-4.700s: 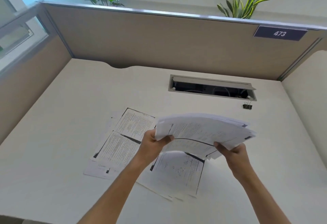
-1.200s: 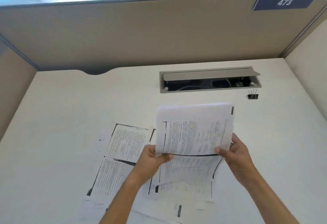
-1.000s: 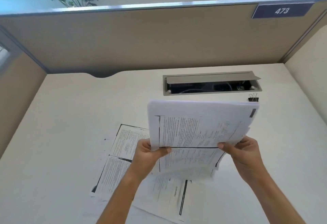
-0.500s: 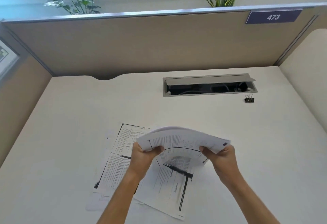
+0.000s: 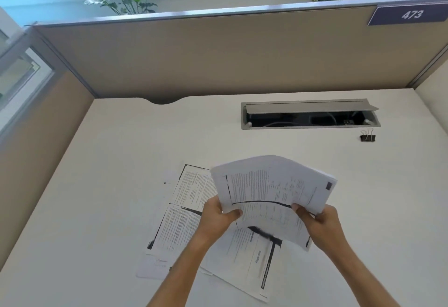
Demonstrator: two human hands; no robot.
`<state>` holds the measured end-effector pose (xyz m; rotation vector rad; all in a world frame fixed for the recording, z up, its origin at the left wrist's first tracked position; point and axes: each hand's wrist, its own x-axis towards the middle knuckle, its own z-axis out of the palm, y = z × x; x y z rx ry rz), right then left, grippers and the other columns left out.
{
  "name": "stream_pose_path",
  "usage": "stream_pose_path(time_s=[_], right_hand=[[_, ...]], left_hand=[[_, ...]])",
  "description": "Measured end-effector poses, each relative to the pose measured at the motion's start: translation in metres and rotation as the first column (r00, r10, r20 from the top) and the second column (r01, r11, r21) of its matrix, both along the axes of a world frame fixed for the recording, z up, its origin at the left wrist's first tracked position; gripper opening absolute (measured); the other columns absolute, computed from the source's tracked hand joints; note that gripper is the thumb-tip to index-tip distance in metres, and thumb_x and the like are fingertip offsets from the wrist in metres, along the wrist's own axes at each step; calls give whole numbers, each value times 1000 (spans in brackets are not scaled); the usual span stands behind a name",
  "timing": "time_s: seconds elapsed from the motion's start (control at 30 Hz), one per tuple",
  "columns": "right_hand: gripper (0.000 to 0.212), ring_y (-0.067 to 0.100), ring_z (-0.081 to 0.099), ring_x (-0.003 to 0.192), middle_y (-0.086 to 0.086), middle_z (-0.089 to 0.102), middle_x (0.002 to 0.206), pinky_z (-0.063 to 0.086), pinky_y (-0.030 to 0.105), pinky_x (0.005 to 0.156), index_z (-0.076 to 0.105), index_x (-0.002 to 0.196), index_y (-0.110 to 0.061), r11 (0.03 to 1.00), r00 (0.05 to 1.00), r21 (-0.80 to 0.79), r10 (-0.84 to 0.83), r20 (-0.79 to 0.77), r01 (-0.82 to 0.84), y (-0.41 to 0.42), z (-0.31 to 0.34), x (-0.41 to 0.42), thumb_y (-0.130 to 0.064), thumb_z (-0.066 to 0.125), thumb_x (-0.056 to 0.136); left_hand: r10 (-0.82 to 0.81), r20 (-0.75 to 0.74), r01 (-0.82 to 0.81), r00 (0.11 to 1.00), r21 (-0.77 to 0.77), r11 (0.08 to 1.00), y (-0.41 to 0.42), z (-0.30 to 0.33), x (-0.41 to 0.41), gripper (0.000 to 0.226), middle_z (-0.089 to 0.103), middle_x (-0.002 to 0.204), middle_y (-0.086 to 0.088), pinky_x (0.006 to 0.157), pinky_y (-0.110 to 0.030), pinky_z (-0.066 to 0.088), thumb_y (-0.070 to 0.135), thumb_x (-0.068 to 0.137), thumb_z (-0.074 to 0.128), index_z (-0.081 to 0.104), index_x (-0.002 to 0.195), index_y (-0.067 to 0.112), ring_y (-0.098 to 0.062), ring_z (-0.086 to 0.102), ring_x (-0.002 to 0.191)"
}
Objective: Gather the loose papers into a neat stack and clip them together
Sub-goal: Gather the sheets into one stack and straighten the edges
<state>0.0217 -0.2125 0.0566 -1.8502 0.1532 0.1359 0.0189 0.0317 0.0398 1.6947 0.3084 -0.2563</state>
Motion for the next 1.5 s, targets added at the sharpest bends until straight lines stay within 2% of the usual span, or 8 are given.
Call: stream_pose_path(time_s=[0.17, 0.37, 0.53, 0.9, 1.13, 1.3, 1.43, 1.5], right_hand=[[18, 5, 71, 70, -20, 74, 75, 58, 23, 57, 69, 79, -19, 991, 996, 103, -78, -52, 83, -14, -3, 6, -3, 64, 86], [17, 10, 74, 74, -14, 77, 78, 58, 21, 57, 69, 90, -16, 959, 965, 183, -184, -188, 219, -31, -24, 3, -1, 62, 88], [16, 10, 74, 72, -14, 77, 77, 60, 23, 59, 68, 91, -17, 953, 943, 153, -219, -251, 262, -34, -43, -1, -2, 62, 87], [14, 9, 73, 68, -13, 76, 73, 56, 19, 54, 70, 86, -18, 971, 916, 69, -193, -352, 231, -38, -63, -1, -5, 64, 87], [15, 12, 74, 75, -11, 77, 78, 61, 27, 65, 70, 88, -19, 975, 916, 54, -184, -357, 217, -43, -69, 0, -5, 65, 86], [15, 15, 74, 79, -7, 78, 83, 61, 28, 66, 71, 91, -18, 975, 914, 79, -166, -369, 209, -45, -69, 2, -4, 65, 86], [14, 21, 75, 83, 4, 78, 92, 61, 36, 71, 71, 97, -10, 973, 908, 129, -124, -401, 190, -46, -68, 1, -4, 65, 86], [17, 25, 74, 88, 7, 77, 96, 58, 43, 79, 70, 101, -8, 976, 905, 146, -87, -417, 161, -45, -67, -1, -3, 64, 86]], left_hand=[[-59, -103, 80, 993, 204, 976, 38, -18, 13, 67, 53, 139, 13, 112, -36, 37, 0, 76, 70, 52, 134, 28, -10, 47, 130], [-15, -152, 82, 988, 446, 891, 49, -31, 38, 72, 39, 153, 1, 115, -32, 28, 26, 85, 71, 36, 147, 18, -16, 34, 142], [-163, -217, 271, 963, 786, 555, 15, -44, 43, 78, 48, 142, -7, 101, -38, 43, 57, 84, 59, 35, 144, 13, -25, 45, 127], [-385, -250, 387, 888, 859, 336, -5, -65, 77, 95, 2, 165, 0, 119, -54, 7, 55, 86, 58, 6, 154, 15, -26, -1, 151], [-447, -325, 467, 834, 847, 254, -6, -72, 84, 95, 14, 164, 1, 119, -54, 3, 51, 87, 59, 2, 154, 15, -24, 1, 152], [-452, -142, 319, 881, 883, 345, -10, -75, 72, 80, 47, 148, -1, 118, -40, 22, 36, 88, 65, 21, 152, 17, -24, 30, 143], [-172, 4, 140, 985, 554, 821, -10, -73, 58, 73, 59, 133, -2, 103, -31, 45, 10, 85, 69, 34, 147, 22, -21, 55, 122], [8, -48, 8, 999, 315, 949, -7, -71, 55, 74, 68, 111, -1, 93, -32, 53, 7, 80, 73, 40, 144, 24, -20, 64, 104]])
